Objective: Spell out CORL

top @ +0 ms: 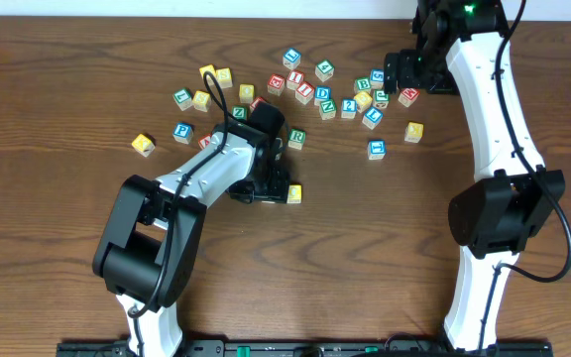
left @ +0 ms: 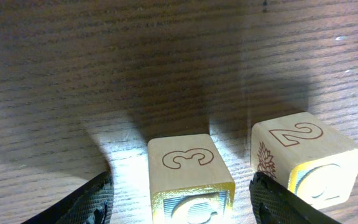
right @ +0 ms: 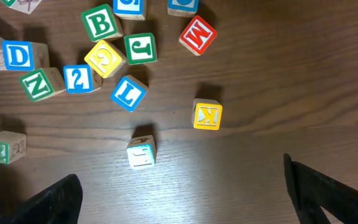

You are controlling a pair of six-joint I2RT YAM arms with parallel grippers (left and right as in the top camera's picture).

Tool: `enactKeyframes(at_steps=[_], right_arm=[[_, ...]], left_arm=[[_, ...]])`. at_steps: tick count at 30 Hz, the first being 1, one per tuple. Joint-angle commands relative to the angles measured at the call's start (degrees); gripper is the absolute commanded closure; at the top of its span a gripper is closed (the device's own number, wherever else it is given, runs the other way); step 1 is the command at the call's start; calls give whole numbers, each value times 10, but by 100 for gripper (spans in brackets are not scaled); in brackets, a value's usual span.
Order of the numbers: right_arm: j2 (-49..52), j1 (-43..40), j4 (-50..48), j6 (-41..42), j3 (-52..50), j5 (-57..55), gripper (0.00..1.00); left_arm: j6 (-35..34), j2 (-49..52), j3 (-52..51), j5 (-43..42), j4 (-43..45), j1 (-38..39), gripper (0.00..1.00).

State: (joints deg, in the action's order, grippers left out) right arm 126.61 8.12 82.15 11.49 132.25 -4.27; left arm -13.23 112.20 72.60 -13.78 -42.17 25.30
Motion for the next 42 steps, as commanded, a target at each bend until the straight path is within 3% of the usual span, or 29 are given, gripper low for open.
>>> enactKeyframes(at_steps=[1,16,26,30,33,36,39,42], right_arm=[[1,3,-1,-4,-3,4,1],[1,9,-1,-4,-3,4,1],[1,10,-3,-4,-3,16,1],[1,10,-7,-4,-4,62,1],[1,10,-18,-4,-4,90,1],[1,10,-39,-4,-4,109,1],[1,10,-68,12,-4,109,1],[1,10,-84,18,-4,108,1]], left_arm=[[5,4,16,5,-3,1,31],[5,4,24,19,25,-23,30],[5,-9,128,18,-14,-39,30],[-21,-55,217,18,-82,-90,30],[-66,-119,242,19,-101,-185,30],[-104,-151,242,18,-128,-282,1],[-113,-158,242,18,-199,-370,0],[-113,-155,236,18,-239,-406,0]])
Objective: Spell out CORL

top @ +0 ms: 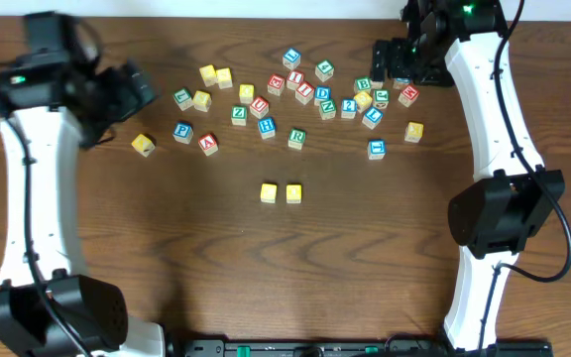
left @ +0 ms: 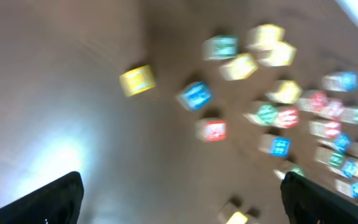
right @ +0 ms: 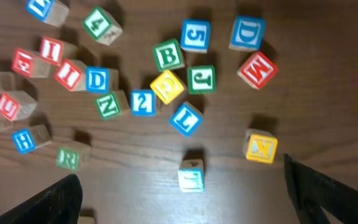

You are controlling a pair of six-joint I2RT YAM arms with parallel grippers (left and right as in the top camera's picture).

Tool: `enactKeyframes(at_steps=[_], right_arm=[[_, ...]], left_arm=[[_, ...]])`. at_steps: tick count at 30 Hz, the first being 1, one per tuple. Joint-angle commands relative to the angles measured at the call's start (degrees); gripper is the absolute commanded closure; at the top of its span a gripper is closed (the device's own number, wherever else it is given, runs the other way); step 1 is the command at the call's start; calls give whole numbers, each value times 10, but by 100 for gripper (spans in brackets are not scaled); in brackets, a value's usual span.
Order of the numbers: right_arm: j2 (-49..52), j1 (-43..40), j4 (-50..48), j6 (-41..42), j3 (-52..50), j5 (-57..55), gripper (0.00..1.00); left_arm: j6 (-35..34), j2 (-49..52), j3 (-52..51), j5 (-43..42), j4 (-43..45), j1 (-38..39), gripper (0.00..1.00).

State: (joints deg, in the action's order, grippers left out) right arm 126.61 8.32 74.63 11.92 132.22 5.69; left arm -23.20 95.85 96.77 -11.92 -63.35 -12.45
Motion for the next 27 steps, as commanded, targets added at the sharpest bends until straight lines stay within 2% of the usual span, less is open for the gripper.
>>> enactKeyframes(at_steps=[1,8,11,16,18,20,27], right_arm=[[1,8,-14,19,-3,9,1],[1,5,-21,23,-3,-11,1],[1,-8,-20,57,-3,-42,1],[1,-59,-14,78,-3,-55,1],[1,-84,-9,78,-3,-50,1],[1,-98,-1,78,-3,-38,1],[2,-82,2,78,-3,-36,1]], left_arm=[[-14,8,-10,0,-36,-37,0],[-14,8,-16,0,-60,-45,0],[-18,9,-17,0,-61,-44,0],[-17,11,-28,-1,-63,-44,0],[13,13,-30,-34,-62,-43,0],[48,13,-30,-61,-57,-32,0],[50,16,-31,-60,-47,40,0]])
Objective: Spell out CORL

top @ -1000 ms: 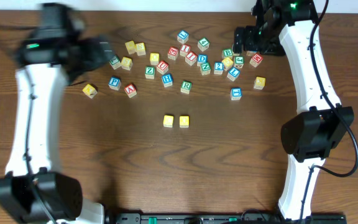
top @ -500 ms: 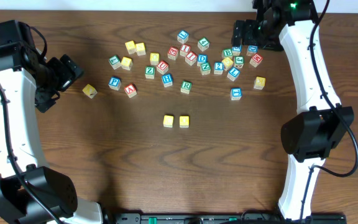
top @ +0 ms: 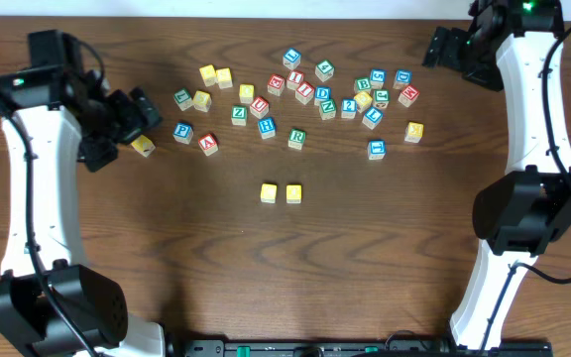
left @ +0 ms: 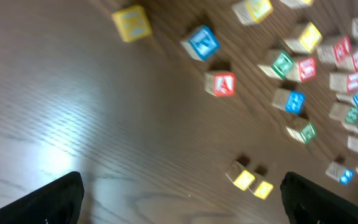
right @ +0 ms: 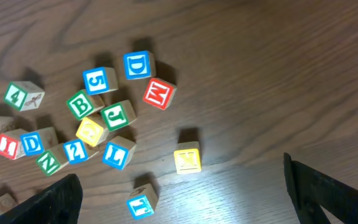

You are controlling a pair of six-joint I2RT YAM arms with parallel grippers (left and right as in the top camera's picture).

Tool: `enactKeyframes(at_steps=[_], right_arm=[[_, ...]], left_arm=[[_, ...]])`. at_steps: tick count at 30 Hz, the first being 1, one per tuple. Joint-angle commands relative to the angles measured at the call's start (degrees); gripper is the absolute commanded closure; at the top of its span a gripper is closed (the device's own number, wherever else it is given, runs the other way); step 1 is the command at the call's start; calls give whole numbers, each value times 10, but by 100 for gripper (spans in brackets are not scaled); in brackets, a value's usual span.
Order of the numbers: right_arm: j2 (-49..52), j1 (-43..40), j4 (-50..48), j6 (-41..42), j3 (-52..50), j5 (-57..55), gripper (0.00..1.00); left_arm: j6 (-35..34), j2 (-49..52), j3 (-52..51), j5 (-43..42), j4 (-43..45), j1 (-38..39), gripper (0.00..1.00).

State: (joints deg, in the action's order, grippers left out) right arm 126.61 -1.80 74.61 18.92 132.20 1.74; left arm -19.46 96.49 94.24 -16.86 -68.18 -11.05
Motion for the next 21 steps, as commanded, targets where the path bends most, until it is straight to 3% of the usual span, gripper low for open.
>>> enactKeyframes(at_steps=[1,12,21], right_arm=[[2,26,3,8,-3,4,1],[2,83,-11,8,-3,3,1],[2,119,-61,8,-3,3,1]], left_arm=[[12,12,-5,-11,1,36,0],[12,16,-10,-4,1,106,0],[12,16,-10,39,-3,116,0]])
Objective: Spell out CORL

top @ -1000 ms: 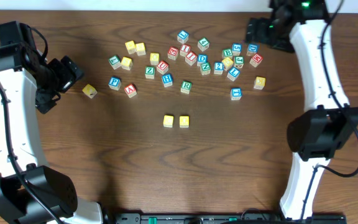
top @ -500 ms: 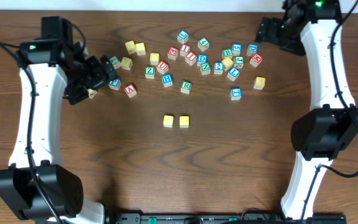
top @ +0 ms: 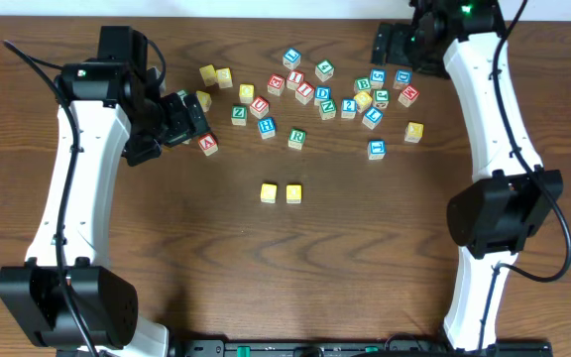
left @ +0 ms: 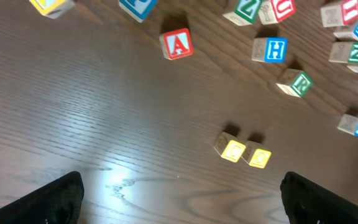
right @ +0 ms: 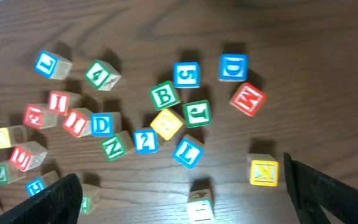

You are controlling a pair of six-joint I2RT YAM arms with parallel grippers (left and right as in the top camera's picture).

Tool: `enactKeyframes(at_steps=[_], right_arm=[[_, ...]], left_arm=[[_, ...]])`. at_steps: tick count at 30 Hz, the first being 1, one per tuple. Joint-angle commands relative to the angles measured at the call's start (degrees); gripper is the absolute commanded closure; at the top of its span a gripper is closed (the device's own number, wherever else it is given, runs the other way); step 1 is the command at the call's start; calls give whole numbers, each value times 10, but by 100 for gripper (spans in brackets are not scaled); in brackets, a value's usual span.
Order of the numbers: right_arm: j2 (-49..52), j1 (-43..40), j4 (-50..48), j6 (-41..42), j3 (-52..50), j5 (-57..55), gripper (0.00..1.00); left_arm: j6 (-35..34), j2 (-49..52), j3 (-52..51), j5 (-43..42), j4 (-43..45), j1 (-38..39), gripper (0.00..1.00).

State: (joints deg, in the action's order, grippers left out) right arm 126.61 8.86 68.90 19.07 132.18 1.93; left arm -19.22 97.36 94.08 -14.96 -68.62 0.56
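Note:
Two yellow blocks (top: pixel 269 192) (top: pixel 293 193) sit side by side at mid-table; in the left wrist view the yellow pair (left: pixel 244 154) lies ahead, its letters too small to read. A green R block (top: pixel 296 138) (left: pixel 297 83) stands at the near edge of the pile. A blue L block (top: pixel 371 118) (right: pixel 187 152) lies in the pile's right part. My left gripper (top: pixel 178 119) (left: pixel 182 208) hangs open and empty above the pile's left end. Open and empty too, my right gripper (top: pixel 393 46) (right: pixel 185 208) hovers over the pile's right part.
Several more letter and number blocks are scattered across the far half of the wooden table (top: pixel 117 258), among them a red A (left: pixel 176 44), a blue H (left: pixel 275 50), a yellow K (right: pixel 263 171) and a red M (right: pixel 248 99).
My left gripper has moved right, from beside the far-left yellow block to the red A. My right gripper has moved left, from the far right corner back over the pile. No block has moved.
My left gripper stood low and open around a yellow block, next to a second yellow one at mid-table. It then was high at the far left, the pair left side by side. It has since come back toward the pile, while my right gripper stayed above the pile's right side.

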Motion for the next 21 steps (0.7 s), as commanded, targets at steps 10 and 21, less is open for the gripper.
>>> enactKeyframes(at_steps=[10,21], right_arm=[[2,33,-25,32,-3,2,1],[25,46,-34,35,-3,2,1]], left_arm=[[-32,7,-9,59,75,0,0],[-115,8,-9,213,113,-5,0]])
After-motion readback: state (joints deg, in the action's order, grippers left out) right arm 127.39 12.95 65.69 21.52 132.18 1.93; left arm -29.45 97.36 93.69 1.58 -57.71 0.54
